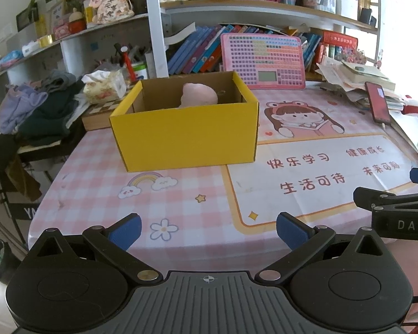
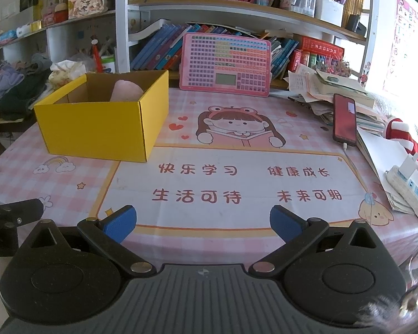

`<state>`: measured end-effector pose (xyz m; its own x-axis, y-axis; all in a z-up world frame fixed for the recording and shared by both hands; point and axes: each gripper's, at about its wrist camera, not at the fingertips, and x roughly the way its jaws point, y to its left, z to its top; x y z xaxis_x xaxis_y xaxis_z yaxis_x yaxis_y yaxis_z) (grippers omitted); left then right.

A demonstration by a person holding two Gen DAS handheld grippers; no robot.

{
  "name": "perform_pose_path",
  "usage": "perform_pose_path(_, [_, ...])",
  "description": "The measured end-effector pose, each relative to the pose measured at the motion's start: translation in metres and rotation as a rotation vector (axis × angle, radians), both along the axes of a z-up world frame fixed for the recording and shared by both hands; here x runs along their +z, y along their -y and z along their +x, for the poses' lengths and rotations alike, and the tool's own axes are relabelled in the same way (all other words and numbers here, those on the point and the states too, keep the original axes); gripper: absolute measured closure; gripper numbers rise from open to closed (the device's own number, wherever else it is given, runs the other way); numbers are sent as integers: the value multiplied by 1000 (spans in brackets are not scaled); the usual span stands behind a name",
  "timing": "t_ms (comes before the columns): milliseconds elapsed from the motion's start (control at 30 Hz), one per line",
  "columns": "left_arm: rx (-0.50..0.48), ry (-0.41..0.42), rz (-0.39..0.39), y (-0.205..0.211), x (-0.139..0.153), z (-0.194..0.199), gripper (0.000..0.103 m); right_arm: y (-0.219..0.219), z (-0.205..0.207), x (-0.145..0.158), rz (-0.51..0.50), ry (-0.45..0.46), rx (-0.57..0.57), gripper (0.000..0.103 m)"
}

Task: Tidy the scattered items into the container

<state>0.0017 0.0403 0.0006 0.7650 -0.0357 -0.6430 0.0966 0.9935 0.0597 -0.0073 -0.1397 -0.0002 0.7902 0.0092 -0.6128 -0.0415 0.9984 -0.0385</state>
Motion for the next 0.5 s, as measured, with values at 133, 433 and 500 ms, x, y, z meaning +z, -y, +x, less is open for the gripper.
perform_pose_path(133, [1, 1, 1, 0, 0, 0, 0, 0, 0, 0, -1, -2, 2, 0])
perform_pose_path(433, [0, -5, -6, -2, 0, 0, 0, -1, 1, -1, -1, -4, 5, 0])
perform_pose_path(500, [-4, -11, -7, -2, -1, 0, 0, -1, 1, -2, 1, -6, 4, 0])
